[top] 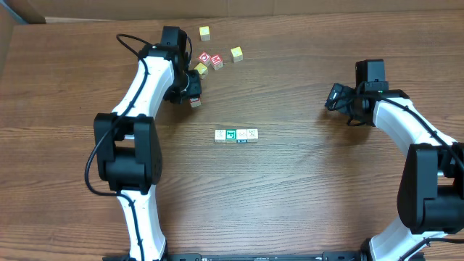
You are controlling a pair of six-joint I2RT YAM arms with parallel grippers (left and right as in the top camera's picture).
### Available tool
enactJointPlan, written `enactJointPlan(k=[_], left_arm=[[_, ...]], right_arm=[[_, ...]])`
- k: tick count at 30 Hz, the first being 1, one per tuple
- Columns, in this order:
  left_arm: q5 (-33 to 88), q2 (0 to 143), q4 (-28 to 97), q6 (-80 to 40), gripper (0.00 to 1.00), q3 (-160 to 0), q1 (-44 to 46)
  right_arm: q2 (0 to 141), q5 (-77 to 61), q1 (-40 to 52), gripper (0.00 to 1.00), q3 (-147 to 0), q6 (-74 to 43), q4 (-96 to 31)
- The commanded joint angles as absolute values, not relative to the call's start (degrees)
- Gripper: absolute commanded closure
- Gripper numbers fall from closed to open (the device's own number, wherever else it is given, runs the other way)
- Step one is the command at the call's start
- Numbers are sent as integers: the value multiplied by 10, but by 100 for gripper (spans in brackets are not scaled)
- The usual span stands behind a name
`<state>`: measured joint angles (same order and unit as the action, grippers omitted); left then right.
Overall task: Flip 5 blocks
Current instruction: 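Grasp the red-bordered block with the left gripper and lift it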
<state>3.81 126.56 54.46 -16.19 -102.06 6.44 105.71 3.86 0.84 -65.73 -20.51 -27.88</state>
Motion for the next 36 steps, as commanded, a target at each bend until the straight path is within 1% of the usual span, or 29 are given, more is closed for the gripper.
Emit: enactJointPlan(k=[1, 7, 10, 14, 17, 23, 29, 31, 36], left_arm=[[60, 1287, 537, -169, 61, -1031, 72], [60, 1293, 533, -169, 62, -1031, 72], [60, 1293, 532, -169, 66, -1031, 72], [60, 1293, 532, -169, 67, -1031, 72], [60, 1292, 533, -169, 73, -1032, 72], [60, 1275, 544, -167, 75, -1033, 72], [60, 1210, 569, -167, 75, -1033, 72], [60, 1177, 590, -167, 79, -1033, 72], [60, 1084, 655, -168, 79, -1033, 72]], right_arm=[[1059, 44, 6, 0, -667, -201, -276], [1059, 44, 6, 0, -667, -201, -276], [1059, 44, 6, 0, -667, -201, -276], [1059, 44, 6, 0, -667, -201, -276], [1059, 44, 6, 0, -667, -201, -276], [1059, 44, 6, 0, -667, -201, -276], [1059, 44, 6, 0, -667, -201, -276], [1059, 44, 6, 0, -667, -201, -276], [1059, 44, 6, 0, -667, -201, -276]])
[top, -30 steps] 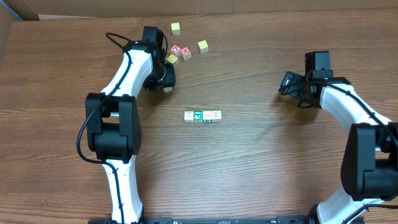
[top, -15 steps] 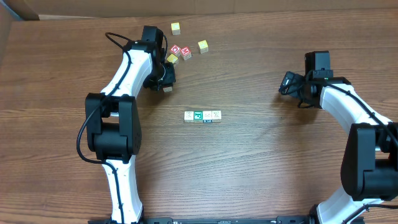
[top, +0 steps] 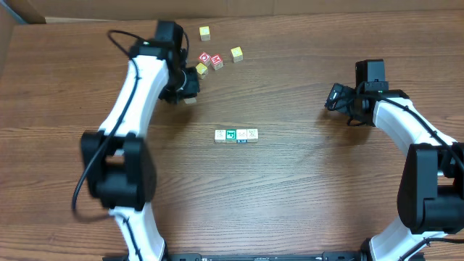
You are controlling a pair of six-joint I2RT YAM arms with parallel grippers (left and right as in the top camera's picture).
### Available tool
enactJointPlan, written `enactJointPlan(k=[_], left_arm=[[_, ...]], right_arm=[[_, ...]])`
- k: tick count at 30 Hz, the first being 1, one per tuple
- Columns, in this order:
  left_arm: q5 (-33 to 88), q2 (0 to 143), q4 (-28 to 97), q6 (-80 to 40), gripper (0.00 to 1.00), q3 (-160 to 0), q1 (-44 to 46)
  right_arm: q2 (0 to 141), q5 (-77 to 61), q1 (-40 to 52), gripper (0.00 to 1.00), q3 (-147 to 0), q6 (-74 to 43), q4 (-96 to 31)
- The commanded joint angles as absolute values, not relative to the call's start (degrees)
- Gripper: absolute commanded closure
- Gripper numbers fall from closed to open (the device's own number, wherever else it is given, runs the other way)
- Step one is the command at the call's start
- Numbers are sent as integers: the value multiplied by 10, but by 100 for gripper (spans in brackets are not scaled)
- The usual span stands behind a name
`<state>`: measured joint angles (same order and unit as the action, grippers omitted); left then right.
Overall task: Flip 5 blocks
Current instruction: 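Grasp the red-bordered block with the left gripper and lift it, then carry the red block to the left end of the row and lower it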
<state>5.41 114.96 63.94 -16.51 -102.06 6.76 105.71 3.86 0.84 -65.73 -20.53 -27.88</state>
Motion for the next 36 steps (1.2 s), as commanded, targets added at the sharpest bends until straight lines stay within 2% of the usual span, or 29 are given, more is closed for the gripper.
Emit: enactJointPlan(k=[1, 10, 14, 28, 36], left_arm=[[60, 1066, 671, -168, 80, -1033, 72], [57, 1000, 817, -167, 79, -1032, 72], [54, 1000, 830, -167, 79, -1005, 72], [84, 1000, 641, -183, 79, -777, 126], [40, 1000, 564, -215, 80, -733, 148]], right_arm=[[1059, 44, 6, 0, -667, -201, -276], [1059, 44, 6, 0, -667, -201, -276], [1059, 44, 6, 0, -667, -201, -276], [1059, 44, 6, 0, -667, -201, -276], [1059, 44, 6, 0, -667, -201, -276]])
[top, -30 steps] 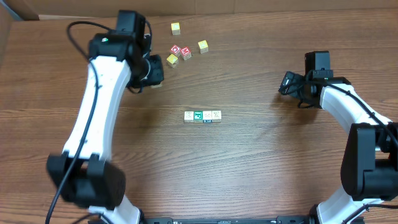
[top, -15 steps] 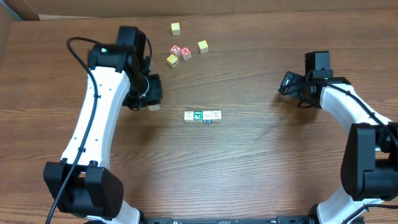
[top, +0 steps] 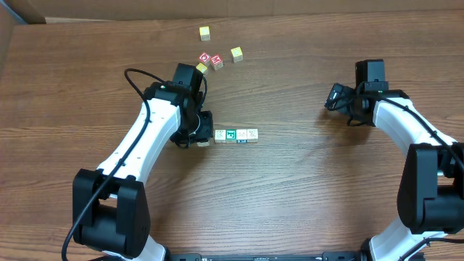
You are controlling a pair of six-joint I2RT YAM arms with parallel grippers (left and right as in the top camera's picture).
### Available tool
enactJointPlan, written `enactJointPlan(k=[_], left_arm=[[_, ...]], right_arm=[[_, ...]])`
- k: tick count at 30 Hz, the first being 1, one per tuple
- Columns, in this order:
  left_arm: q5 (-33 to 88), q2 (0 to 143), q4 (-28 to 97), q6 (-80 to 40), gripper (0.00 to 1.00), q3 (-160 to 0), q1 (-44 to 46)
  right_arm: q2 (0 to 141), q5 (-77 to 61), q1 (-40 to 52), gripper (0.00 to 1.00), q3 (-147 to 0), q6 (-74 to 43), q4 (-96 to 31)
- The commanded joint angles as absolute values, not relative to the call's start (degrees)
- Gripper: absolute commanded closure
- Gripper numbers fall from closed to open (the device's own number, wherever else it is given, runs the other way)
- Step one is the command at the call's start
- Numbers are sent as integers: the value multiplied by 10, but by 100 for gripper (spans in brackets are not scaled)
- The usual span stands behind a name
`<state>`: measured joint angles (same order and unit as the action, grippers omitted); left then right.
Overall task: Flip 5 blocks
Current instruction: 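Carry the red block to the left end of the row and lower it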
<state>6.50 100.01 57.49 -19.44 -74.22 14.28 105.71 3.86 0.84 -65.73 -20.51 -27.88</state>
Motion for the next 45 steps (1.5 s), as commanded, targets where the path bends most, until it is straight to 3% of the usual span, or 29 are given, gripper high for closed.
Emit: enactJointPlan(k=[1, 45], left_arm=[[36, 1000, 557, -215, 79, -732, 150], [-36, 1000, 397, -249, 79, -644, 192]], right_arm=[[1059, 44, 6, 0, -667, -201, -276], [1059, 44, 6, 0, -667, -201, -276]])
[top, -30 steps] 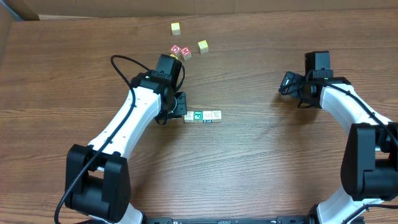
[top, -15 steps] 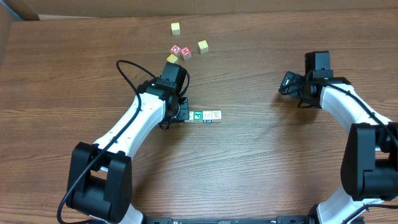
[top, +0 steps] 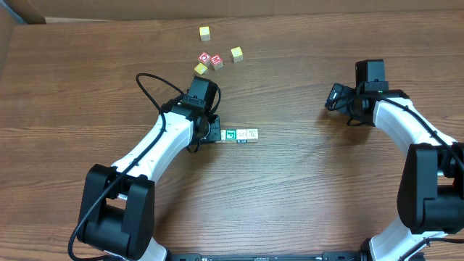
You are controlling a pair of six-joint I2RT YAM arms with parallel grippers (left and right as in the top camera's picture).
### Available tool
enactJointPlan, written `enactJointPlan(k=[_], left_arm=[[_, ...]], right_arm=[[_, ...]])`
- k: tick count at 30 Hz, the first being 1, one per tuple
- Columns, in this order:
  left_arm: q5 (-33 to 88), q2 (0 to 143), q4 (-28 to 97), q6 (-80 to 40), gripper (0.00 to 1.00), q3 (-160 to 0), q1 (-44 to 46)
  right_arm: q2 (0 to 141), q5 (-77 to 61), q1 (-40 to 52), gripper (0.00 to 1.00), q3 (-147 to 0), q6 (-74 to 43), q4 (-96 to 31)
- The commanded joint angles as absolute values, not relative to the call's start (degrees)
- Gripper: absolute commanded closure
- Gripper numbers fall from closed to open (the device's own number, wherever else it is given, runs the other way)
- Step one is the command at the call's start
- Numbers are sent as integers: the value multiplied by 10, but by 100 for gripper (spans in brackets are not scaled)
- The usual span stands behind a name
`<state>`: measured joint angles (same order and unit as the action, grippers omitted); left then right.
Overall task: Flip 5 blocks
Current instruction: 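Carry the red block to the left end of the row and lower it, then set the red I block against the K block and open the left gripper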
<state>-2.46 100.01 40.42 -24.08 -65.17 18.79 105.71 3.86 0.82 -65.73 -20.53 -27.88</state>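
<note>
A row of small pale blocks (top: 241, 135) lies at the table's middle; three of them show, one with a green face (top: 230, 135). My left gripper (top: 212, 132) is down at the row's left end and covers whatever lies there. Its fingers are hidden under the wrist, so I cannot tell whether they hold anything. Loose blocks sit at the back: a yellow one (top: 205, 32), two red ones (top: 205, 58) (top: 217, 63), and two more yellow ones (top: 237, 54) (top: 200, 69). My right gripper (top: 331, 97) rests far to the right, away from all blocks.
The wooden table (top: 304, 188) carries only the blocks. A cardboard wall runs along the back edge (top: 290, 9). The left arm's black cable (top: 148, 83) loops above its forearm.
My left gripper moved a little right and back, from just left of the four-block row to over its left end. The leftmost block is now covered. The right arm stayed still.
My left gripper first hung below the loose blocks at the back with something small at its tips, and stayed there a moment later. Then it was down just left of the four-block row. Now it covers the row's left end. The loose blocks never moved.
</note>
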Motion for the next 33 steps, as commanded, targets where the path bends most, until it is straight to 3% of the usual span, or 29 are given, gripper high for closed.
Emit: enactJointPlan(k=[1, 33], left_arm=[[-36, 1000, 394, -249, 80, -642, 192], [-50, 1000, 366, -249, 79, -619, 192]], right_arm=[[1059, 44, 6, 0, -667, -201, -276], [1059, 44, 6, 0, -667, -201, -276]])
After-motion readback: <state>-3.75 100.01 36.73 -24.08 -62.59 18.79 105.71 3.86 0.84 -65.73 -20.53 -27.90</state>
